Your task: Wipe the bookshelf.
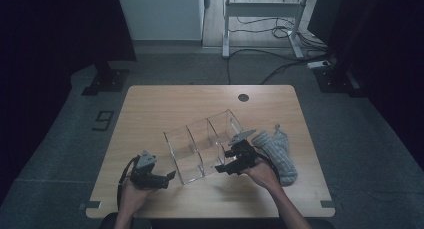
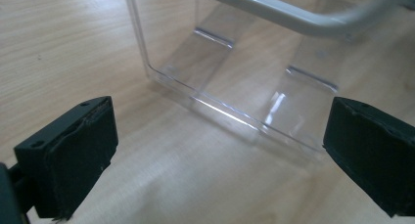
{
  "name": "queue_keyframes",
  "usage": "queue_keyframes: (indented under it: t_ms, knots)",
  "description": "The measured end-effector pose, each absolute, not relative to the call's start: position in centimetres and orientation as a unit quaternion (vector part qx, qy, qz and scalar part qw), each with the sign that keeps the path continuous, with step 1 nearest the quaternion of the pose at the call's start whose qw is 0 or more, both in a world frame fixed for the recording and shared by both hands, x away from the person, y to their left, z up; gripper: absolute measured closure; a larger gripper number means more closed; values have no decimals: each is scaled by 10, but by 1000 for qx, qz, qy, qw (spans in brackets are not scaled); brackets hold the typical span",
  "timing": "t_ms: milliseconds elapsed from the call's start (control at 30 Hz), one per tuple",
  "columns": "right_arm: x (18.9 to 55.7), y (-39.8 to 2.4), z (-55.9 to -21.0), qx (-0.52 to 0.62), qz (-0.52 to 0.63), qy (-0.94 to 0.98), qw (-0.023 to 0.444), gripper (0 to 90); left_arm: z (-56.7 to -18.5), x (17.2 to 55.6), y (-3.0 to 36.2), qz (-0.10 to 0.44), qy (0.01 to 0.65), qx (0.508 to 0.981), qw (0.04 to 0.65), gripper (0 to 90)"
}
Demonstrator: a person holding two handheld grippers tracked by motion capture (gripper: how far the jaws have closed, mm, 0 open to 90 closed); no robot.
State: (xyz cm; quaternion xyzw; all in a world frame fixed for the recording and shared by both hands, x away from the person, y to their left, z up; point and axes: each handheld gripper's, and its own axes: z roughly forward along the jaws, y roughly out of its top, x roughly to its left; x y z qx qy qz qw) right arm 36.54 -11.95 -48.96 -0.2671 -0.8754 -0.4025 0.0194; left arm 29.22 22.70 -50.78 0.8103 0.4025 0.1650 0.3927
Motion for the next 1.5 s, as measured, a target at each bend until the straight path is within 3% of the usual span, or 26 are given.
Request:
queue_keyframes:
  t_ms: [333,600,867,1200,1367,1500]
  knots:
    - [361,-138,-493,-278,-391,-877,6,206,-499,279,207,167,379,815,404,0]
    - [355,-159,-487,-293,-393,-871,-4,196,-498,290,180,203,384,823,366,0]
    - [356,-182,-469,-315,-398,-861,-36,192,-498,294,182,208,407,815,356,145]
    - [359,-225,-450,-360,-378,-847,-101,192,-495,303,199,210,435,805,345,217]
    - [363,-247,-456,-398,-358,-835,-124,197,-494,308,207,215,449,797,341,279]
    - [367,-261,-474,-422,-334,-836,-112,194,-493,314,211,221,461,790,338,331]
